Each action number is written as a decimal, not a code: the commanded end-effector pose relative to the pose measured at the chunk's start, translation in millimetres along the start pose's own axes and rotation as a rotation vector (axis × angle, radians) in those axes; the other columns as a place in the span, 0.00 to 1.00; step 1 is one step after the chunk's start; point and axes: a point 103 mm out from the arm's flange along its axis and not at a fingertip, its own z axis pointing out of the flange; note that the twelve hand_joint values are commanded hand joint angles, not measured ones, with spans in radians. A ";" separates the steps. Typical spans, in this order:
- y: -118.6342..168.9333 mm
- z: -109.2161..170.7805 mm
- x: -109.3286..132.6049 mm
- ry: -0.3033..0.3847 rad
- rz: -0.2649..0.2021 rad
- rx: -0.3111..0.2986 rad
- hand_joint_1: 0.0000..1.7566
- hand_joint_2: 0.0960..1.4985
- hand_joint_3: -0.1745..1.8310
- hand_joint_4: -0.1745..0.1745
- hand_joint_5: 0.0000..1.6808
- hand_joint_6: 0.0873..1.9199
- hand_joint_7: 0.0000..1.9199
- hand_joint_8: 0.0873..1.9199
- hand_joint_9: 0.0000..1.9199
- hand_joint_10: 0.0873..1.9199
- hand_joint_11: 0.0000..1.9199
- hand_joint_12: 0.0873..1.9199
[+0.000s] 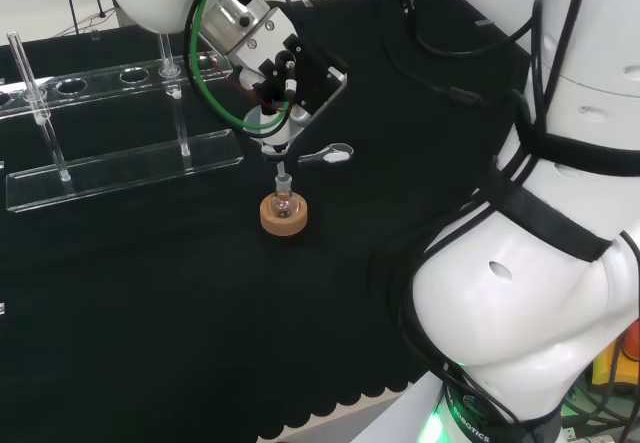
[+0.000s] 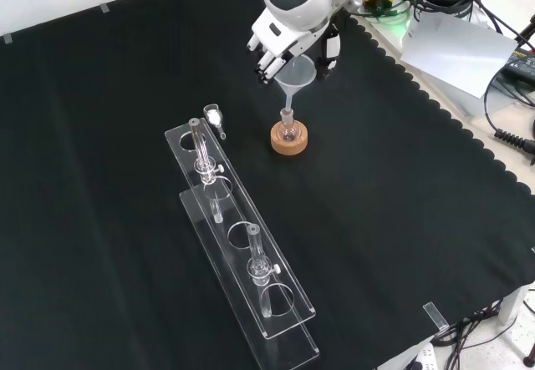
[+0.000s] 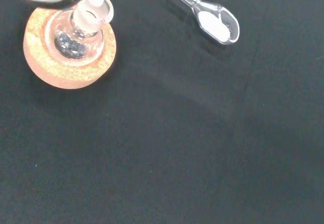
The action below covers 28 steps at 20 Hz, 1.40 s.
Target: Place the funnel on the round-bottom flask.
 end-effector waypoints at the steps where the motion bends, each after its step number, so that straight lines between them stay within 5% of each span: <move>1: 2.8 0.9 0.0 0.001 0.001 0.003 0.48 0.45 0.44 0.44 0.37 0.40 0.37 0.31 0.58 0.19 0.33 0.63; 28: 25.9 16.7 -8.5 0.058 -0.050 0.023 0.47 0.45 0.44 0.45 0.37 0.41 0.37 0.32 0.58 0.20 0.33 0.63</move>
